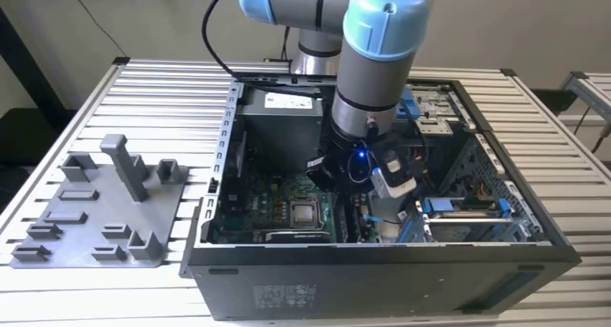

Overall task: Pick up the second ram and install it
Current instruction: 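Insert the second ram into the second slot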

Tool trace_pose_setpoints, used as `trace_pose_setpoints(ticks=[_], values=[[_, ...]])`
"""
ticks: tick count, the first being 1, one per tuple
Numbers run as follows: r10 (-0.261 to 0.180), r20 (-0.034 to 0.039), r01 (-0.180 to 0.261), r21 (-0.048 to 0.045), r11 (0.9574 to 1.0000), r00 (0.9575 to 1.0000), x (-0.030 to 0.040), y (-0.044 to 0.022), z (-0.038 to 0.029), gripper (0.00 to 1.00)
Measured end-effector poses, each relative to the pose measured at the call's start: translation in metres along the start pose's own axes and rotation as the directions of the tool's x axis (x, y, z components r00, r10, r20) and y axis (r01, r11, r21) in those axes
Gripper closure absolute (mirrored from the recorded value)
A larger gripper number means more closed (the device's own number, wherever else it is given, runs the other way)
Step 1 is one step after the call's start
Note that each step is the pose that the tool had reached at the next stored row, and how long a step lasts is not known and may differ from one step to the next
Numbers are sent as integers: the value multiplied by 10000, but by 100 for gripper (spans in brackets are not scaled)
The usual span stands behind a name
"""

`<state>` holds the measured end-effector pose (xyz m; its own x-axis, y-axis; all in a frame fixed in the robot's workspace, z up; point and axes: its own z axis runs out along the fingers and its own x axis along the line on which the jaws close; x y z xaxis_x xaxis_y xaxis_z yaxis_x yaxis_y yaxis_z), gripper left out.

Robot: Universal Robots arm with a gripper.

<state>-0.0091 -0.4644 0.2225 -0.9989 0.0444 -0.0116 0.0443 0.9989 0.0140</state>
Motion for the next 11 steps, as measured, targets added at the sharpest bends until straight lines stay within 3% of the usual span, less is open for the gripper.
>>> trace_pose_setpoints(ticks=[4,7,11], values=[[1,-1,-1,2,10000,10000,-2,2,-169,78],[1,1,-1,-6,10000,10000,-2,3,-176,78],[1,1,-1,-3,10000,10000,-2,2,-182,89]])
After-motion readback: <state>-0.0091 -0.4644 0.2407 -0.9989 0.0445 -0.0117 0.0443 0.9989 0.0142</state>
